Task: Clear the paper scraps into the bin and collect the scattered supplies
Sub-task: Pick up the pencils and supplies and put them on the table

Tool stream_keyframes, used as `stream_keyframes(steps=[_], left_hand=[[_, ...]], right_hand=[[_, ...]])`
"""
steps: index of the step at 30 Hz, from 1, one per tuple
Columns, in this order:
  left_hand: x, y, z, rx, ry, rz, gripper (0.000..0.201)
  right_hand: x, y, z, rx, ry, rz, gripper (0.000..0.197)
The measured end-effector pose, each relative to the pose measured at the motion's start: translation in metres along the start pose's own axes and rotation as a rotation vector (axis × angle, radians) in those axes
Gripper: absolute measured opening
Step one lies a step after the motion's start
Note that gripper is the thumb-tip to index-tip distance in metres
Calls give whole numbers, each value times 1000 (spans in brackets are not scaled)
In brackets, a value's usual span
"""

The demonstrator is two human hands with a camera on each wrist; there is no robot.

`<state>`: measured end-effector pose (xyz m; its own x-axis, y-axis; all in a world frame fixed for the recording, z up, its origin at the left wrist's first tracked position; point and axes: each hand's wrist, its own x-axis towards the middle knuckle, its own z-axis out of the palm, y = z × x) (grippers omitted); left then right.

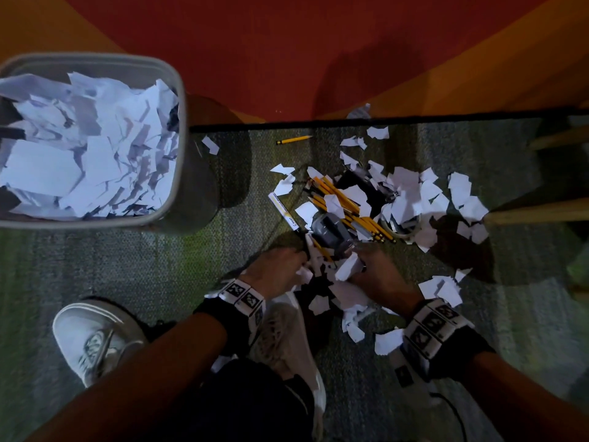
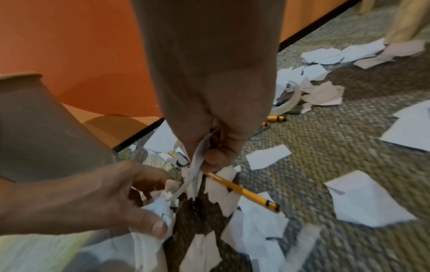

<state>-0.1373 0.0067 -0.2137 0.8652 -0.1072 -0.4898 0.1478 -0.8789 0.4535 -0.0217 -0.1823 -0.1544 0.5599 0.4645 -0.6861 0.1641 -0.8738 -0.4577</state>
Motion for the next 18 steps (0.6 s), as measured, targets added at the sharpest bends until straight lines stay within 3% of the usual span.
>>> stream_keyframes(steps=[2, 6, 10, 12, 16, 18], left_hand=[[-1, 10, 2, 94, -20, -1, 35], [0, 25, 0, 133, -76, -43, 14], [-3, 29, -2, 90, -148, -69, 17], [0, 24, -4, -38, -141, -105, 9], [-6, 0, -13, -371, 78, -262, 6], [-15, -5, -29, -446, 192, -233, 6]], right_hand=[[-4, 1, 1, -17, -23, 34, 51], [-4, 5, 8, -11, -1, 52, 45], [-4, 2, 12, 24, 22, 54, 22], [-5, -1, 11, 26, 30, 39, 36], [-2, -5, 8, 18, 84, -13, 43], [-5, -10, 4, 54, 112, -57, 40]])
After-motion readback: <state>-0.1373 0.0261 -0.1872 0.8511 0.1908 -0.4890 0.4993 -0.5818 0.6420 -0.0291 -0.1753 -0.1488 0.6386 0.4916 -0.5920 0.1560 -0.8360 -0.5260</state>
